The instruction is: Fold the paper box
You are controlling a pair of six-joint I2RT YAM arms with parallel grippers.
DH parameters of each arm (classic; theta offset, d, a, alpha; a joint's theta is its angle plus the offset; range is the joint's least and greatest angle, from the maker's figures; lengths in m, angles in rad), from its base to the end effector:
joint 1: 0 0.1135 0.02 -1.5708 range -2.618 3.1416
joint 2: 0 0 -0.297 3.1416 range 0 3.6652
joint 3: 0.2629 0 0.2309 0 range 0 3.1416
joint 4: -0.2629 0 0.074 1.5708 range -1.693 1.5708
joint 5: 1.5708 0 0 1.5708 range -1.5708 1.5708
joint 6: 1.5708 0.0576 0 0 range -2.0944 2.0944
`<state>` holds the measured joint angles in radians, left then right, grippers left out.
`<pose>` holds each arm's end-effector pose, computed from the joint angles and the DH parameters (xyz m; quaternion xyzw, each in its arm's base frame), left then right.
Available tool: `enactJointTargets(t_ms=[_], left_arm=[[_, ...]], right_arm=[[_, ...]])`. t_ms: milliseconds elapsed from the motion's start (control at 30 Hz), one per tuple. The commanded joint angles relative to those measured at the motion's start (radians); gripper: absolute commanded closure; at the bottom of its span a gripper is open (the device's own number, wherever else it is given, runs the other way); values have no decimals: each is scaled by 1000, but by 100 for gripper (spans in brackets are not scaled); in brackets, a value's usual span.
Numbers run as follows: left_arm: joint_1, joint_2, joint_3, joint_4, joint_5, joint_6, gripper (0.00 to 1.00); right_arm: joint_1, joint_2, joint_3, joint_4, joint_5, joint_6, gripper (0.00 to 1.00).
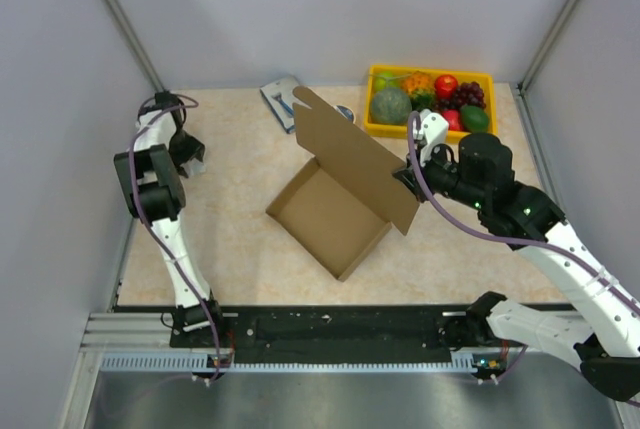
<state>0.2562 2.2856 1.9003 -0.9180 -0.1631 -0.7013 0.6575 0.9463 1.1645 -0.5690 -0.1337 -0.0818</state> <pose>0.4604 0.1303 0.1834 -0.4647 0.8717 0.0494 0.1474 0.1331 0.1125 0.4162 -0.3311 0.7488 0.2148 0.5325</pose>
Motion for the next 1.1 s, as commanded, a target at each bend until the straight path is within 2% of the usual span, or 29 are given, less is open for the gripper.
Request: enactJointTargets(t_ms=[0,100,133,200,233,267,467,567,600,667,700,800,900,933,1000,1067], left_arm=[[2,-52,-85,-24,-1,-38,41],[3,-89,-139,-5,-21,-40,44],[2,-100,-158,4,-19,-33,50],[2,-142,-179,16,3,-17,56],[2,-162,-207,31,8,-12,64],[0,-208,-225,39,14,-4,67],[-26,-473,-414,90,137,25,68],[-130,-608,-490,93,206,26,68],[-226,-641,-507,94,215,7,68],[-345,-716,-549,105,246,-29,67],[-453,-732,-566,148,276,-67,66],[-613,-753,-624,203,344,-159,66],[-719,-735,-676,297,373,-210,64],[-745,-727,-701,376,394,-214,55],[-808,-700,-707,436,415,-196,30],[-833,-701,-681,462,395,-134,2]], right_arm=[[-12,-3,0,52,-17,5,100],[-10,3,3,54,-11,8,100],[-9,3,3,54,-9,8,100],[-12,8,-2,54,-3,10,100],[-10,9,-5,54,0,10,100],[-10,11,-6,54,2,13,100],[-12,39,-22,67,6,25,100],[-12,48,-34,86,5,31,100],[-10,51,-37,90,2,34,100],[-12,63,-40,103,-4,34,100],[-12,66,-42,107,-10,33,100],[-15,74,-48,118,-6,13,100],[-45,81,-62,149,-55,-4,100],[-77,83,-65,158,-81,-6,100],[-101,75,-81,190,-148,-27,100],[-111,77,-97,202,-170,-65,100]])
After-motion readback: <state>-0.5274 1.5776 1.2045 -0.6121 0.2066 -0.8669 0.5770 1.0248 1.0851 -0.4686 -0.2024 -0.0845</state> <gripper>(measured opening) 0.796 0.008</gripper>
